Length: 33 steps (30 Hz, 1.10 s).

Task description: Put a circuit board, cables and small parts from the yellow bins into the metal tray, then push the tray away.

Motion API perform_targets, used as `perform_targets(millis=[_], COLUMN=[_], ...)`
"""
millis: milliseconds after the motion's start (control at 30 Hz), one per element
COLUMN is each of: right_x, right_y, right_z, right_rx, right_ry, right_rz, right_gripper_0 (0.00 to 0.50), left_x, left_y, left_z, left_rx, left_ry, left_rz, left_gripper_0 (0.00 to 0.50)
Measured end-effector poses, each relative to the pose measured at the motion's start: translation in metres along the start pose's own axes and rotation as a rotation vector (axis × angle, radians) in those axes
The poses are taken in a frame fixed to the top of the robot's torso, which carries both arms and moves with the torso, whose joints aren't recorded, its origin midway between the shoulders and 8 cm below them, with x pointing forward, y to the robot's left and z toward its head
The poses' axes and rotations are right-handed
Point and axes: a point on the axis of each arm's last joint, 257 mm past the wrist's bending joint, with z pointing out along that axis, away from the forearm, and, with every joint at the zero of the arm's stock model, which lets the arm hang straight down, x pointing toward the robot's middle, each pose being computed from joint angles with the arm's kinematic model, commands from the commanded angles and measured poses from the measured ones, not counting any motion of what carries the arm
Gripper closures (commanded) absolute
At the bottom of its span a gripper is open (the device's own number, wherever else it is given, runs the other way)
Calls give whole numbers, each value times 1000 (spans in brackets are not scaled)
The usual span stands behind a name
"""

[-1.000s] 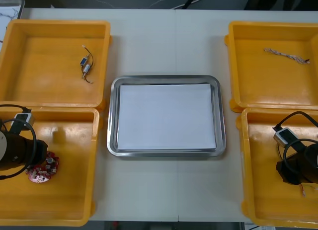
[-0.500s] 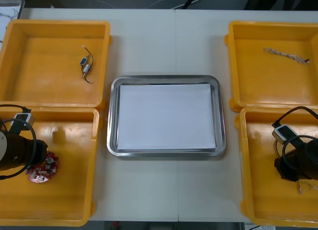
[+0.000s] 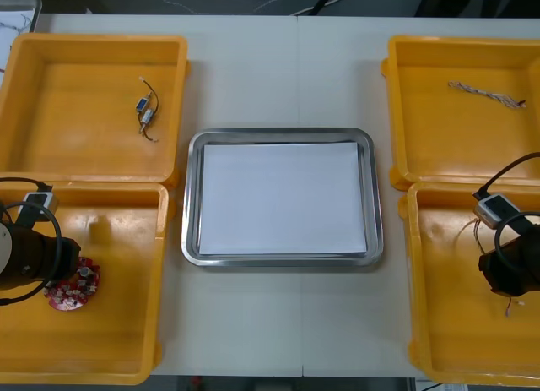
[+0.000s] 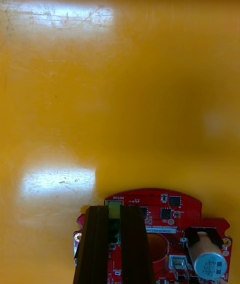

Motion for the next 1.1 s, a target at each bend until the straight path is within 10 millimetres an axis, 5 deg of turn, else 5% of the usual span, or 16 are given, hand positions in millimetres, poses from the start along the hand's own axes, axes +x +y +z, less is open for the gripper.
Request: perform_targets(millis=[367, 567, 833, 1100], right_x=[-5, -17, -58, -97], right_y=[3, 0, -5, 6], right_z=[-37, -60, -96, -123], right_rx=[-60, -39, -3, -22], right_ry=[-14, -39, -161, -263], right_rz=[8, -16, -57, -122], right_gripper_0=[500, 500, 500, 500], left_x=[0, 7, -13, -58], left_y=[-1, -1, 3, -15], left_z=[-1, -23, -60, -96], left_rx=[0, -12, -18, 10], left_ry=[0, 34, -14, -67], left_rz=[2, 19, 14, 44], left_gripper_0=[500, 500, 500, 500])
